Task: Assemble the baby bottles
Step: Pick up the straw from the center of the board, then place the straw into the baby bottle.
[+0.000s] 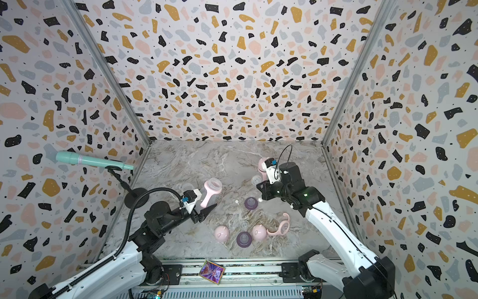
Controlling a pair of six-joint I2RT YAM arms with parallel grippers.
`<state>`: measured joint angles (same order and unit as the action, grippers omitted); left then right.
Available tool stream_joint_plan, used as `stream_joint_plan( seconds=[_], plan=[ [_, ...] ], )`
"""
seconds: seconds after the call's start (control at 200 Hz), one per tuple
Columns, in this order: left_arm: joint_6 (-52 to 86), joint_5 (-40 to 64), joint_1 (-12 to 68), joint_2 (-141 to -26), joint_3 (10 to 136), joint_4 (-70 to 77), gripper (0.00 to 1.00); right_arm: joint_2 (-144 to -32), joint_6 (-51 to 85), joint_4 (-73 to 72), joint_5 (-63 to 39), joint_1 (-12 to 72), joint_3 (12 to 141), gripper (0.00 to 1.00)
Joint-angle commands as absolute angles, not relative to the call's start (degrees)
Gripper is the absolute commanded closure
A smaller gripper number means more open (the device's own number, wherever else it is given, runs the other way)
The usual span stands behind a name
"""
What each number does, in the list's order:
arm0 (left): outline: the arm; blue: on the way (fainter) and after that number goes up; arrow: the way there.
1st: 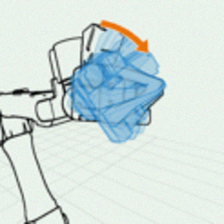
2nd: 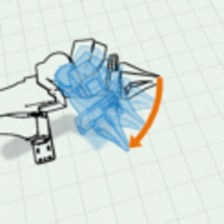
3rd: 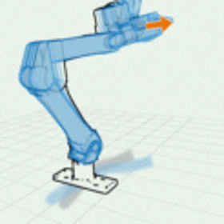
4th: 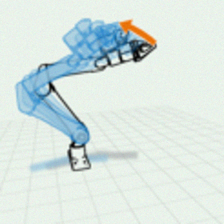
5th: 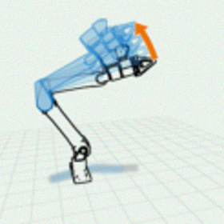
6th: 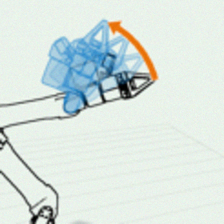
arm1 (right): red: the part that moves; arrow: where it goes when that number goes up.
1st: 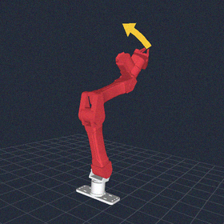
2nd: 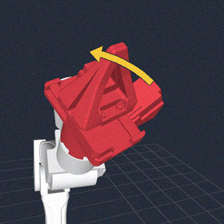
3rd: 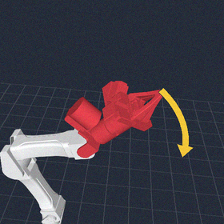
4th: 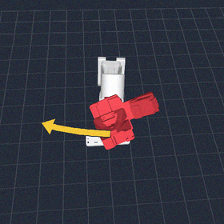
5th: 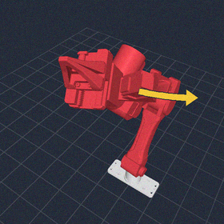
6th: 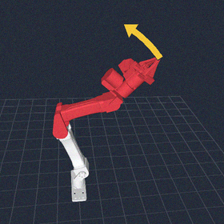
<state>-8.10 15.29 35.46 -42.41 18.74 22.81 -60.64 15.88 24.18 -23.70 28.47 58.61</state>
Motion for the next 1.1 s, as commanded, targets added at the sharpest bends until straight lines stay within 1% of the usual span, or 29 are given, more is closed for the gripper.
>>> stream_joint_plan(
  seconds=[0.0, 0.175, 0.355, 0.696, 1.096],
  plan=[
    [-7.62, 17.96, 35.78, -42.52, 20.53, 27.50, 0.68, -59.37, 14.51, 19.95, -27.91, 31.49, 66.46, 1.00],
    [-7.64, 21.06, 35.93, -42.70, 21.57, 28.38, 0.69, -62.45, 13.98, 16.16, -31.40, 35.33, 77.59, 1.00],
    [-6.16, 26.92, 35.95, -43.54, 21.95, 31.80, 0.69, -66.58, 13.62, 12.98, -31.82, 39.68, 83.93, 1.00],
    [-6.44, 26.59, 36.03, -44.04, 23.29, 31.94, 0.70, -68.59, 15.24, 5.57, -30.94, 45.73, 82.60, 1.00],
    [-5.74, 26.02, 36.10, -42.60, 22.48, 33.27, 0.70, -70.21, 15.90, 3.63, -30.05, 49.26, 81.88, 1.00]
  ],
)
